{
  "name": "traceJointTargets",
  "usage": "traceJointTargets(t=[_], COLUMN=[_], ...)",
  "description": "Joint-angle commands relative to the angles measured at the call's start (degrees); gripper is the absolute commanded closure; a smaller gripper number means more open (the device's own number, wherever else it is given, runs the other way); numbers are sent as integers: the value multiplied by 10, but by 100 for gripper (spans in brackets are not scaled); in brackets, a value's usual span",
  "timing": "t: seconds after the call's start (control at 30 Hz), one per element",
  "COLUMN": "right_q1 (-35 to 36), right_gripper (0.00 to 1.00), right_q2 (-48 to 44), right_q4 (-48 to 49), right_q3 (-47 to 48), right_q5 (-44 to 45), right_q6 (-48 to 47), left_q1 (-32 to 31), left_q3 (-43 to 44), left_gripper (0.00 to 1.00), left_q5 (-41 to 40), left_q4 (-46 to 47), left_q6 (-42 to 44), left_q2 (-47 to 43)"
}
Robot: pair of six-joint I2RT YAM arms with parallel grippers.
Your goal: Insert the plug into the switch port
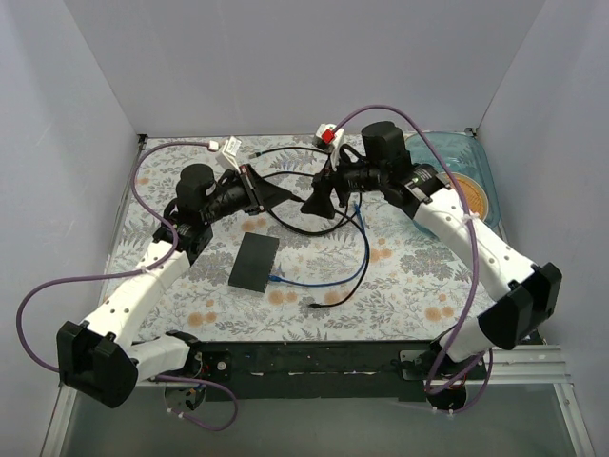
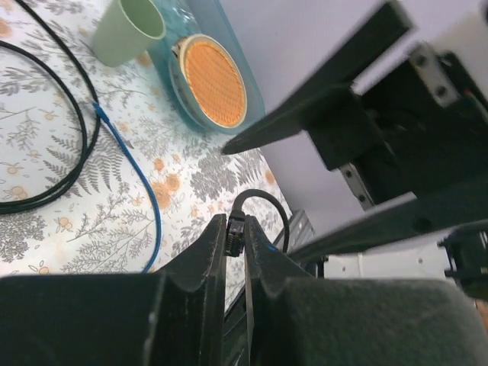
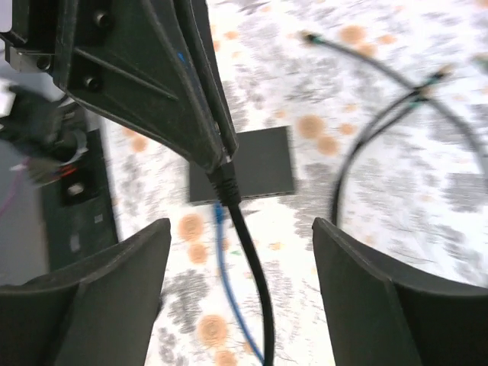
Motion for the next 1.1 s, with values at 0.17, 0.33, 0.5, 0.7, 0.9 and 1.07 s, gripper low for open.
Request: traceJointTargets(t=[0.17, 0.33, 0.5, 0.7, 0.9, 1.07], right_q1=[153, 160, 160, 153, 131, 114], right_gripper=[13, 15, 17, 31, 39, 42], right_q2=[-79, -66, -72, -55, -44, -39], right_q4=[65, 96, 144, 138, 139, 140], right_q3=[-5, -24, -48, -46, -55, -65], right_q5=[370, 424, 430, 394, 348, 322], right_q6=[-89, -88, -106, -110, -102, -97], left_q1=[-1, -1, -1, -1, -1, -1], left_q3=[88, 95, 99, 100, 98, 96], left_gripper=[100, 100, 100, 100, 100, 100], left_q5=[-92, -83, -83, -78, -64, -63], left_q4=[-119, -129, -141, -141, -136, -128], left_q6=[-74, -98, -98, -89, -89, -86], left_q2=[32, 42, 44, 44, 48, 44])
